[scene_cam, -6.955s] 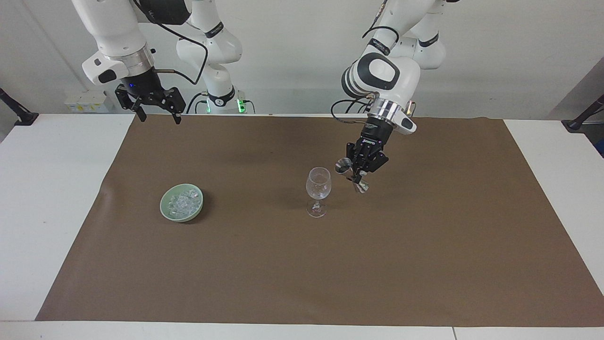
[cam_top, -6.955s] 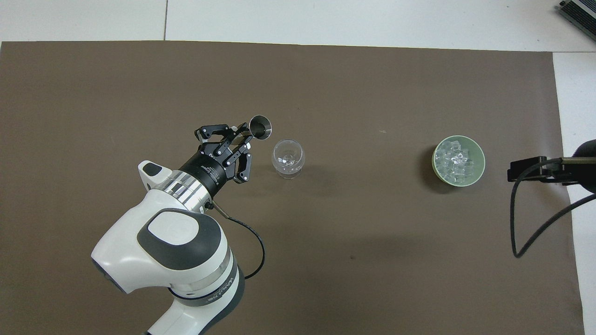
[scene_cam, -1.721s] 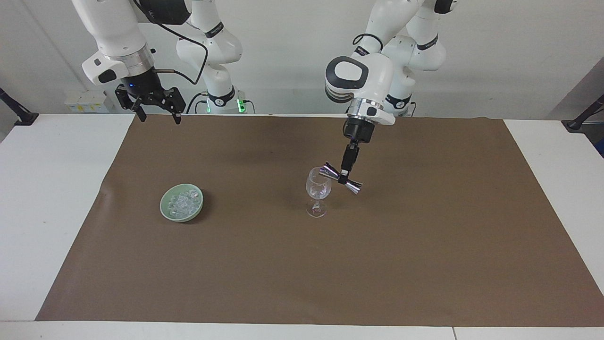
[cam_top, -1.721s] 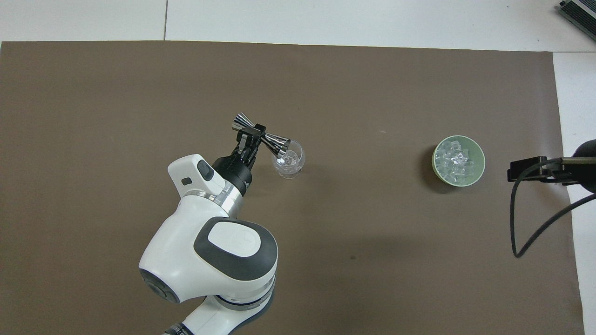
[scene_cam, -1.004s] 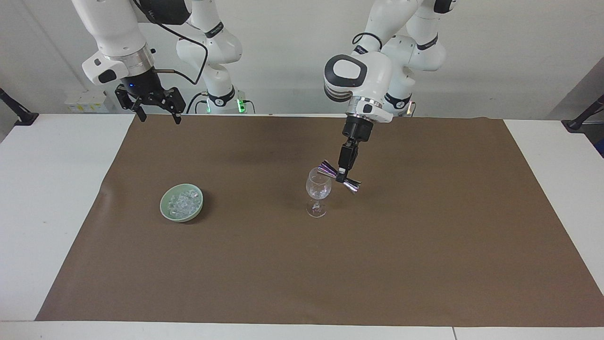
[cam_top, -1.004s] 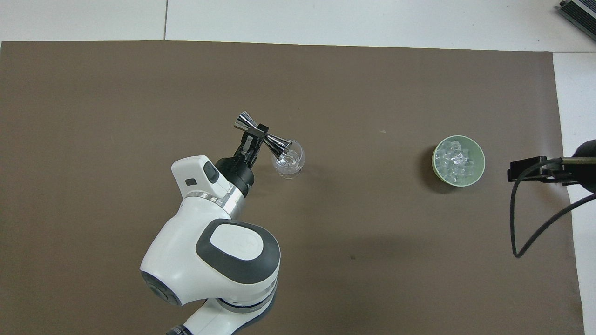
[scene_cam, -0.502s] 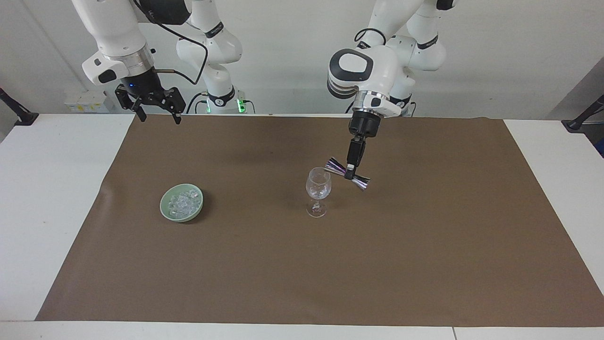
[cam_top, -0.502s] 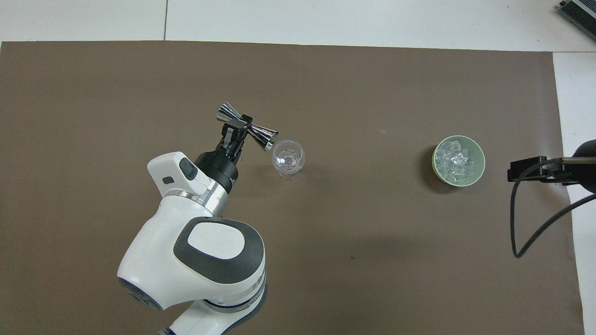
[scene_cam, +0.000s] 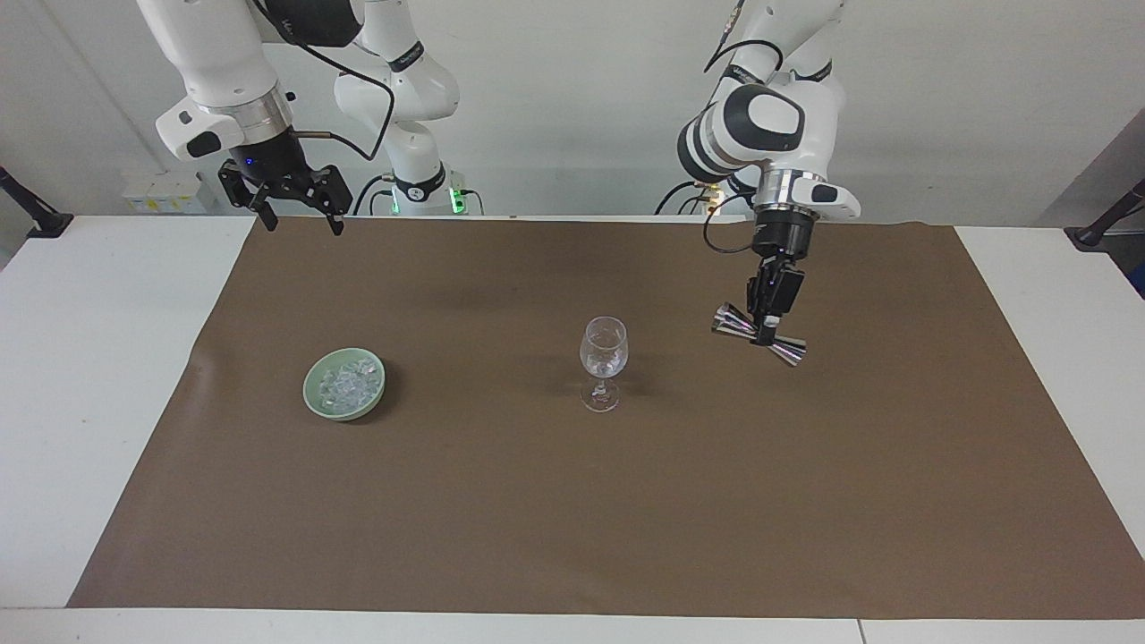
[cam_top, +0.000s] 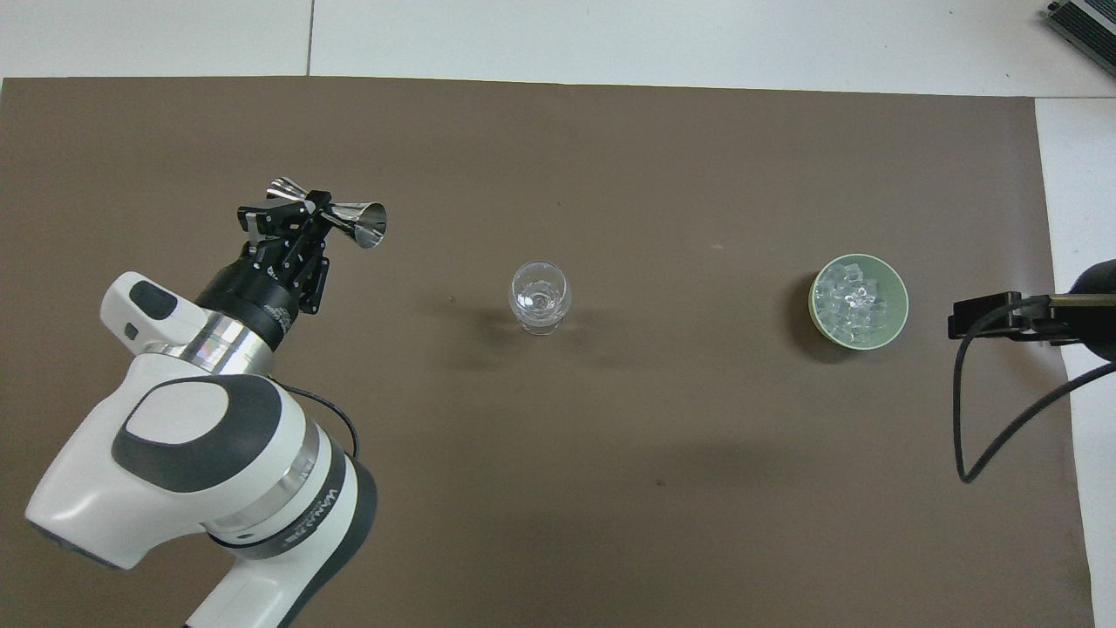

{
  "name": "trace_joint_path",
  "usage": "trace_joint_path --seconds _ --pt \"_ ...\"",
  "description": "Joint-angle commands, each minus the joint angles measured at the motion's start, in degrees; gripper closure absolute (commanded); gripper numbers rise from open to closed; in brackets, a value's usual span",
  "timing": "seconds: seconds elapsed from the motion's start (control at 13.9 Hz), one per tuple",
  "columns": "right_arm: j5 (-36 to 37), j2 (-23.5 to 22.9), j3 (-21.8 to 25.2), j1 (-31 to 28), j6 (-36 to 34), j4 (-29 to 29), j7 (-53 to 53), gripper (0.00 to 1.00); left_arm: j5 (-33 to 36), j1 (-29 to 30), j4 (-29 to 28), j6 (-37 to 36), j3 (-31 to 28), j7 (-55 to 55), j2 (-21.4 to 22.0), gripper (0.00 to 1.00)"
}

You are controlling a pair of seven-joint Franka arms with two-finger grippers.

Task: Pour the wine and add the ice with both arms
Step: 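Carry the jigger back with the left gripper while the right gripper reaches the bowl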

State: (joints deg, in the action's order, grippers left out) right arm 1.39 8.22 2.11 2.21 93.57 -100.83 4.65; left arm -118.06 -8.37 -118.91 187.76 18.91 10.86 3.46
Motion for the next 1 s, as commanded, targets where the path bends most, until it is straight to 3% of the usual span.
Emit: trace_joint_path --seconds 0.0,0.22,0.43,0.65,0.93 --pt "-0.51 1.44 -0.44 -0.01 4.67 -4.18 -3.49 0.00 -1.48 6.33 -11.93 -11.60 -1.85 -2.76 9.70 1.00" --pt "-0.51 1.62 -0.44 -0.10 7.13 -7.09 -7.28 0.00 -1.48 5.73 -16.87 -16.98 -9.84 -7.50 13.05 1.00" --pt "-0.51 1.27 -0.44 -0.10 15.74 -12.09 -8.43 0.00 -1.48 5.73 -19.69 -18.57 -14.95 -15.58 13.85 1.00" --pt "-0.60 -3.64 -0.44 -0.18 21.97 -13.16 -12.80 0.00 -1.39 5.99 -22.41 -23.73 -20.82 -22.63 13.77 1.00" --pt "-0.51 -12.25 -0.36 -1.06 30.68 -13.33 -27.65 0.00 -1.21 6.52 -24.18 -31.22 -26.99 -27.01 10.44 1.00"
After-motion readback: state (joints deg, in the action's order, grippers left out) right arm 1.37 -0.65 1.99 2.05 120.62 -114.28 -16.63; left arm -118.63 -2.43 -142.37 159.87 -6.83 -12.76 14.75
